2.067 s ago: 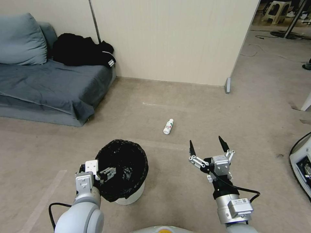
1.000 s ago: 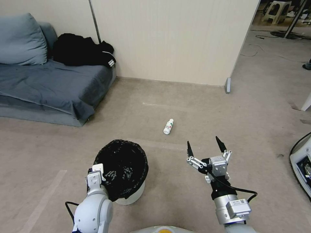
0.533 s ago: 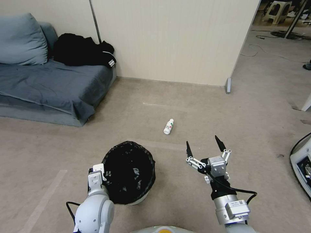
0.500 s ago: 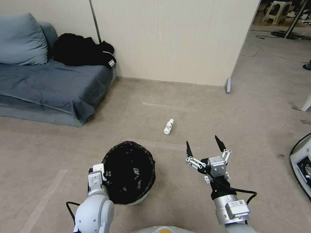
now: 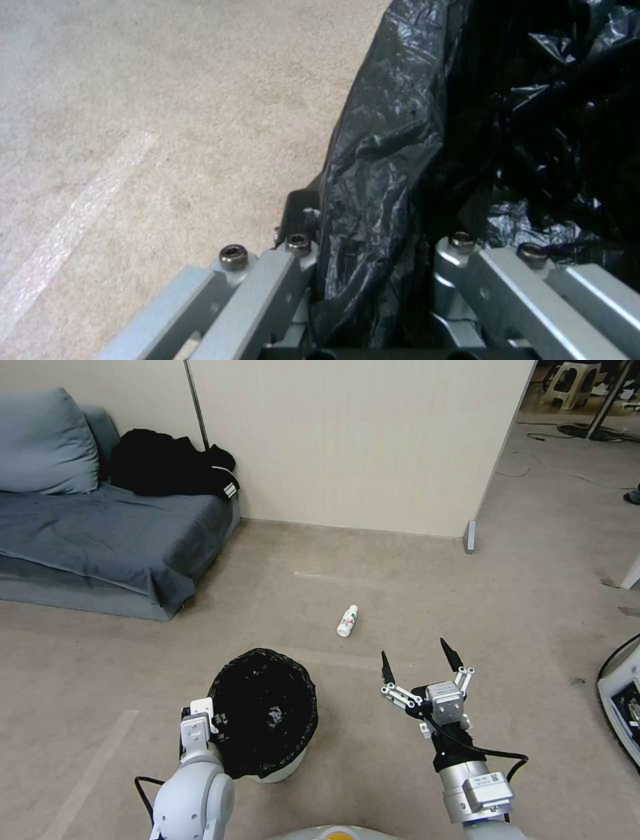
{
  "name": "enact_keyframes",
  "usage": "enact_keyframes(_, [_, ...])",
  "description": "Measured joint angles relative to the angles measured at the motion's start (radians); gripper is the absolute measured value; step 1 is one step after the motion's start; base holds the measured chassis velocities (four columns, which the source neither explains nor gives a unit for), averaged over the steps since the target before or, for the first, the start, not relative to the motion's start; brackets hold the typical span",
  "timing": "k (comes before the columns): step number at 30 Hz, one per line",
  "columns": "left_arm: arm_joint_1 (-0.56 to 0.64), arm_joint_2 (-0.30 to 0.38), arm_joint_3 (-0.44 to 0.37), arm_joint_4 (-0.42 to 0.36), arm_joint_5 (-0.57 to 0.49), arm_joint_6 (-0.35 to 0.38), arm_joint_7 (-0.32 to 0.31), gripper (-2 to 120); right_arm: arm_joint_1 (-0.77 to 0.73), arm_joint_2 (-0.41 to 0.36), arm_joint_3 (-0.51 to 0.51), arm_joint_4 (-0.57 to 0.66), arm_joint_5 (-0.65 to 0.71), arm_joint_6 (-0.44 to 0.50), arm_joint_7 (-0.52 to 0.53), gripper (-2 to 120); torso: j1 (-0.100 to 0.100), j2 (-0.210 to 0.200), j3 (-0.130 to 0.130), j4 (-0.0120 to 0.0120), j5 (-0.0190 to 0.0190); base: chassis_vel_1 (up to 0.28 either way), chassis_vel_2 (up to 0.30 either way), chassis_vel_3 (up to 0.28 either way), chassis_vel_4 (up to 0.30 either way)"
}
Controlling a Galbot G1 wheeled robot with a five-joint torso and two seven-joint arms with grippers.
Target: Pick up the trash bin, then pick up the garbage from the floor and place it into the trash bin.
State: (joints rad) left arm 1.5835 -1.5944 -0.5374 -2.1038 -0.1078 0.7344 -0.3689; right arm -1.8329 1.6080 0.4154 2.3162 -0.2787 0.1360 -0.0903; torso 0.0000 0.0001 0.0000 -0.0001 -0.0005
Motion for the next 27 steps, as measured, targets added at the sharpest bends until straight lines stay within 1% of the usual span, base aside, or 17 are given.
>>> enact_keyframes(2, [0.001,0.001,0.001,-0.006,-0.004,0.001,-0.006,16,0.0,0.0,0.0,0.0,0.0,0.001,0.0,100,0.0,0.0,0.0,0.0,-0.0001,0.0,0.0,0.0,0.0])
enact_keyframes(4, [0.005,0.003,0.003,-0.025,-0.014,0.003,-0.018,12,0.0,0.0,-0.001,0.0,0.0,0.004,0.0,100,0.0,0.0,0.0,-0.0001,-0.0006,0.0,0.0,0.0,0.0])
enact_keyframes(5, [0.005,0.003,0.003,-0.025,-0.014,0.003,-0.018,12,0.0,0.0,-0.001,0.0,0.0,0.004,0.0,100,0.0,0.0,0.0,-0.0001,-0.0006,0.0,0.0,0.0,0.0])
enact_keyframes(7, [0.01,0.008,0.003,-0.055,-0.026,0.003,-0.036,7,0.001,0.0,-0.001,0.0,0.0,0.005,0.0,100,0.0,0.0,0.0,-0.0002,-0.0004,0.0,0.0,0.0,0.0])
enact_keyframes(9, [0.025,0.024,0.011,-0.103,-0.031,0.003,-0.058,1,0.001,0.0,-0.001,0.0,0.001,0.006,-0.005,100,0.0,0.0,0.0,-0.0001,0.0003,0.0,0.0,0.0,0.0])
enact_keyframes(10, [0.025,0.024,0.011,-0.103,-0.031,0.003,-0.058,1,0.001,0.0,-0.001,0.0,0.001,0.006,-0.005,100,0.0,0.0,0.0,-0.0001,0.0003,0.0,0.0,0.0,0.0])
enact_keyframes(12, [0.044,0.04,0.014,-0.142,-0.028,0.003,-0.071,1,0.002,0.0,-0.001,0.001,0.001,0.006,-0.012,100,0.0,0.0,0.0,0.0003,0.0002,0.0,0.0,0.0,0.0])
enact_keyframes(13, [0.044,0.04,0.014,-0.142,-0.028,0.003,-0.071,1,0.002,0.0,-0.001,0.001,0.001,0.006,-0.012,100,0.0,0.0,0.0,0.0003,0.0002,0.0,0.0,0.0,0.0])
enact_keyframes(15, [0.063,0.052,0.023,-0.197,-0.029,0.003,-0.089,1,0.001,0.0,0.0,0.002,0.002,0.006,-0.014,100,0.0,0.0,0.0,0.0003,0.0005,0.0,0.0,0.0,0.0])
enact_keyframes(16, [0.063,0.052,0.023,-0.197,-0.029,0.003,-0.089,1,0.001,0.0,0.0,0.002,0.002,0.006,-0.014,100,0.0,0.0,0.0,0.0003,0.0005,0.0,0.0,0.0,0.0])
enact_keyframes(18, [0.072,0.056,0.03,-0.23,-0.028,0.003,-0.093,1,-0.001,0.0,0.0,0.003,0.003,0.006,-0.014,100,0.0,0.0,0.0,0.0,0.0004,0.0,0.0,0.0,0.0])
enact_keyframes(19, [0.072,0.056,0.03,-0.23,-0.028,0.003,-0.093,1,-0.001,0.0,0.0,0.003,0.003,0.006,-0.014,100,0.0,0.0,0.0,0.0,0.0004,0.0,0.0,0.0,0.0])
enact_keyframes(22, [0.085,0.064,0.035,-0.287,-0.012,0.003,-0.094,1,-0.003,0.0,-0.001,0.003,0.005,0.014,-0.014,100,0.0,0.0,0.0,0.0001,0.0005,0.0,0.0,0.0,0.0])
enact_keyframes(27, [0.098,0.073,0.036,-0.315,-0.008,0.002,-0.094,1,-0.004,0.0,0.0,0.003,0.014,0.023,-0.014,100,0.0,0.0,0.0,0.0001,0.0005,0.0,0.0,0.0,0.0])
